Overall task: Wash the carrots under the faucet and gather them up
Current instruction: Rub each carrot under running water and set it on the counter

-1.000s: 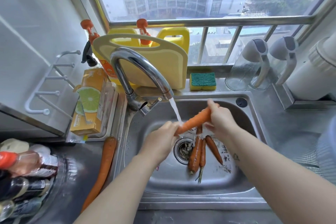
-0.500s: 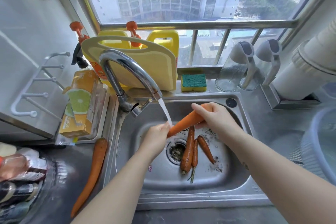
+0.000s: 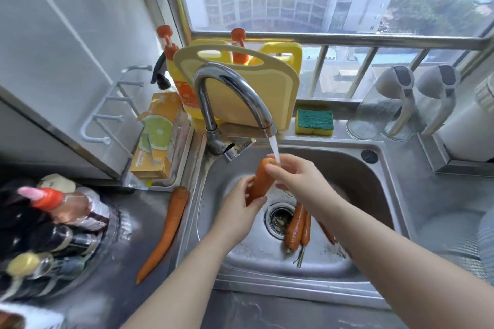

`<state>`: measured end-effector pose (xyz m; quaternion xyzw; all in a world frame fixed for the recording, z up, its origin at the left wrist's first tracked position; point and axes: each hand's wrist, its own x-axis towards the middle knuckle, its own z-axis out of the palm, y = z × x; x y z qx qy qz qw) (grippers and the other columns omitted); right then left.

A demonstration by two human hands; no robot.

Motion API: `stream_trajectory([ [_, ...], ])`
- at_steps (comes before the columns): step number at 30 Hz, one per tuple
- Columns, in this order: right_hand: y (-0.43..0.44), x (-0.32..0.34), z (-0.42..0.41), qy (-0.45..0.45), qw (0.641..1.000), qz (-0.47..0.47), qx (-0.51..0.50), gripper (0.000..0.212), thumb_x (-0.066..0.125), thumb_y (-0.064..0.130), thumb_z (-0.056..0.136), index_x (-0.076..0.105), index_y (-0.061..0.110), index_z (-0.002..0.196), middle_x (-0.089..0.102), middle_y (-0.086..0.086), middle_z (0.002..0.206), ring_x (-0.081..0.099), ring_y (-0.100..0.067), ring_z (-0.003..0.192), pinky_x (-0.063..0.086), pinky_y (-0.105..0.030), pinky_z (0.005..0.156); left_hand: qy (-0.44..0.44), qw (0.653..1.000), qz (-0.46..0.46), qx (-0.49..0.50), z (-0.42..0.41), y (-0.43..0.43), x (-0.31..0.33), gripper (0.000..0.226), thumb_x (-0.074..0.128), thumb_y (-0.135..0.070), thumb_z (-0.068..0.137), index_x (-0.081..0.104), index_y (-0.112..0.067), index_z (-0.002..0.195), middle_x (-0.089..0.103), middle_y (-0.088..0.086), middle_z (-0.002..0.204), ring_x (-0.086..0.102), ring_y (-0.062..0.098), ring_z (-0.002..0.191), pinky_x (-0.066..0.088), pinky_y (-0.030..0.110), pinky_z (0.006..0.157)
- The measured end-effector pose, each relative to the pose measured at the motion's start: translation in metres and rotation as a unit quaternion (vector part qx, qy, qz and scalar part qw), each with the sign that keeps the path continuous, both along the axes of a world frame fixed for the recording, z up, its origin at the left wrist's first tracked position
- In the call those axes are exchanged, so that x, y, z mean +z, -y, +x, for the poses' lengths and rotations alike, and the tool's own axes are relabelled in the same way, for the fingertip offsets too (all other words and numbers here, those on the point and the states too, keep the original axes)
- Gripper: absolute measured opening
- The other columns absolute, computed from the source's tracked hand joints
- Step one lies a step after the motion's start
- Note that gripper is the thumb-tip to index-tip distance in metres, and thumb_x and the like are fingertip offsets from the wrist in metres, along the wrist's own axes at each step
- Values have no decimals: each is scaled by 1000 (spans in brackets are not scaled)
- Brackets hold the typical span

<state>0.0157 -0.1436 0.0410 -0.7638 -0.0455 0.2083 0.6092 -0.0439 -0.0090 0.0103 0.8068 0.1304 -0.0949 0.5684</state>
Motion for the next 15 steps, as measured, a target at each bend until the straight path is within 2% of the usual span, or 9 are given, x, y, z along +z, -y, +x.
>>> stream_trajectory([
  [2, 7, -2, -1, -12, 998, 33, -59, 11, 60, 24, 90, 71, 24, 94, 75, 0, 91, 68, -8, 85, 54, -27, 82, 7, 1000, 12, -6, 0, 3, 3, 35, 61, -15, 89, 51, -35, 116, 61, -14, 110, 57, 7, 109, 44, 30, 100],
  [4, 12, -6, -4, -7, 994, 13, -104, 13, 61, 26, 89, 74, 22, 91, 75, -2, 90, 70, -17, 90, 55, -33, 83, 27, 998, 57, -10, -3, 4, 3, 37, 61, -14, 88, 53, -29, 121, 59, -9, 116, 55, 8, 110, 43, 32, 102],
  [6, 17, -13, -8, 14, 991, -63, -115, 21, 63, 32, 87, 75, 15, 86, 74, -2, 82, 69, -19, 82, 53, -29, 75, 46, 992, 116, -11, -8, 3, 6, 39, 61, -14, 88, 53, -27, 124, 54, -7, 119, 52, 11, 112, 41, 29, 101],
  [9, 19, -23, -17, 14, 972, -236, -14, 39, 60, 43, 87, 74, 6, 83, 62, -3, 64, 52, -12, 56, 39, -26, 56, 62, 982, 177, -11, -17, -5, 14, 39, 61, -19, 88, 52, -27, 126, 52, -7, 120, 52, 14, 112, 41, 29, 97],
  [11, 15, -29, -21, 2, 957, -285, 51, 33, 60, 38, 89, 74, 9, 92, 67, 0, 74, 55, -9, 61, 41, -24, 59, 59, 966, 251, -16, -21, -16, 20, 40, 59, -23, 89, 50, -29, 127, 53, -5, 122, 53, 17, 112, 45, 36, 95],
  [13, 6, -32, -23, 7, 956, -283, 74, 28, 60, 34, 90, 73, 12, 101, 73, -2, 94, 63, -12, 79, 46, -24, 70, 47, 948, 315, -1, -24, -33, 25, 38, 56, -24, 90, 50, -32, 127, 52, -4, 122, 53, 20, 112, 46, 40, 92],
  [15, -5, -31, -23, 16, 956, -280, 90, 27, 61, 32, 89, 71, 13, 105, 72, -2, 104, 64, -13, 89, 46, -23, 77, 19, 934, 355, 25, -30, -52, 24, 37, 54, -25, 91, 49, -32, 127, 52, -3, 120, 53, 23, 111, 47, 41, 88],
])
